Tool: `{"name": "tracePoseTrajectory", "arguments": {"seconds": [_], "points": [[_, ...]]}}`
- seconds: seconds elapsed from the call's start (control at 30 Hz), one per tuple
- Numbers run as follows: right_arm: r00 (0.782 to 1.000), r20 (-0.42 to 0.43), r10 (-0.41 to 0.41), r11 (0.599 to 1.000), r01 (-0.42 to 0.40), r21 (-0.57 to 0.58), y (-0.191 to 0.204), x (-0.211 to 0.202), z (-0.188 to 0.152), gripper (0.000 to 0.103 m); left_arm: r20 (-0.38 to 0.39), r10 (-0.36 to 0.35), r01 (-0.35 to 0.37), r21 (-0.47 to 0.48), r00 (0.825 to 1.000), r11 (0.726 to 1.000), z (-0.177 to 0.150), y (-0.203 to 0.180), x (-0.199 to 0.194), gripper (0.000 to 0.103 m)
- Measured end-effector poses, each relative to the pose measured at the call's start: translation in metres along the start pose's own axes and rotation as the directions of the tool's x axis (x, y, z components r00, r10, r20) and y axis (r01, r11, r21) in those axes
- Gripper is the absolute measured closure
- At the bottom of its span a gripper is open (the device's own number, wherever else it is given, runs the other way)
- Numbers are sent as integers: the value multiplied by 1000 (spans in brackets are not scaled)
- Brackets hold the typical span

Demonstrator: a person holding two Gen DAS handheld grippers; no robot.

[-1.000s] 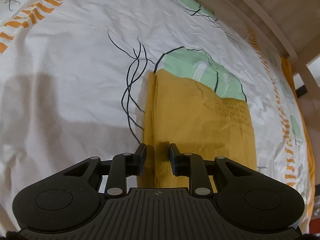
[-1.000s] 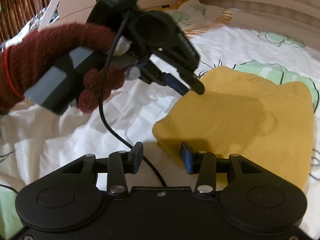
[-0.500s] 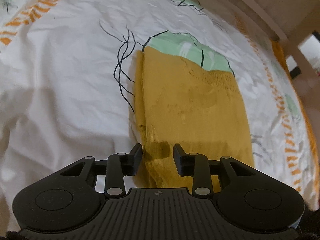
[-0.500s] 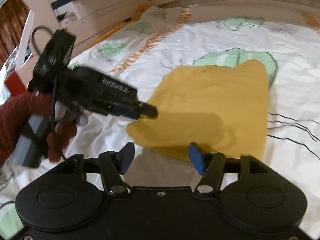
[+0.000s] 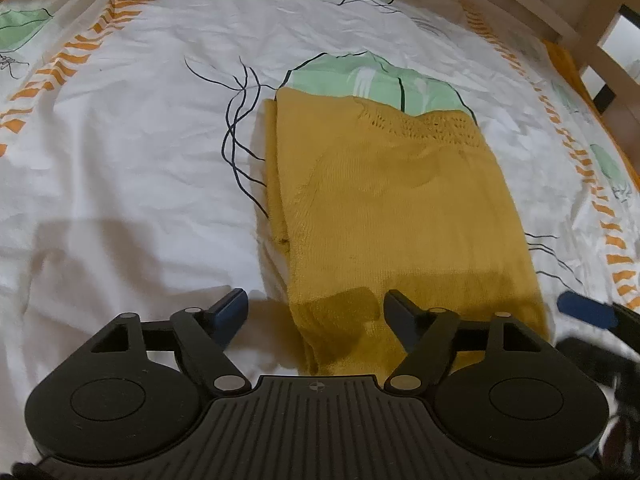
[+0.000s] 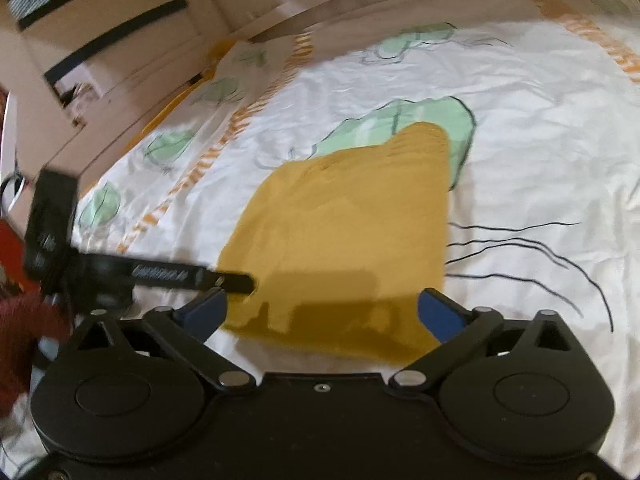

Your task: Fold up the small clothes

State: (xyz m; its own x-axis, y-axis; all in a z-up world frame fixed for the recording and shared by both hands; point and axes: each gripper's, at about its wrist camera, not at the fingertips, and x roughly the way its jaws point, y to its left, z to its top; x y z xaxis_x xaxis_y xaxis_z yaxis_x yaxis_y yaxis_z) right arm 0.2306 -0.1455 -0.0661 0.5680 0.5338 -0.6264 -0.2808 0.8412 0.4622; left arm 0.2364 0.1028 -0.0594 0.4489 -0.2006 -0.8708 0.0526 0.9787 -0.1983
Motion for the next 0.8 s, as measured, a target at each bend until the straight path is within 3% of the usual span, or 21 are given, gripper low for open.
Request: {"name": "tracePoseTrajectory", "arguments": {"seconds": [0.4,0.63,0.8], "points": [[999,29,40,980,-44,192,-65,33,43,0,-40,-109,102,-139,993,985,2,19,10,29],[995,-7,97,966,-92,243,-92,67,52,0,-62,-166,155,-157,984,975,5,21,23,16],[981,9,193,942,-188,278,-104,77,58,0,-62,-225,210,-189,972,959,10,24,32,9]]}}
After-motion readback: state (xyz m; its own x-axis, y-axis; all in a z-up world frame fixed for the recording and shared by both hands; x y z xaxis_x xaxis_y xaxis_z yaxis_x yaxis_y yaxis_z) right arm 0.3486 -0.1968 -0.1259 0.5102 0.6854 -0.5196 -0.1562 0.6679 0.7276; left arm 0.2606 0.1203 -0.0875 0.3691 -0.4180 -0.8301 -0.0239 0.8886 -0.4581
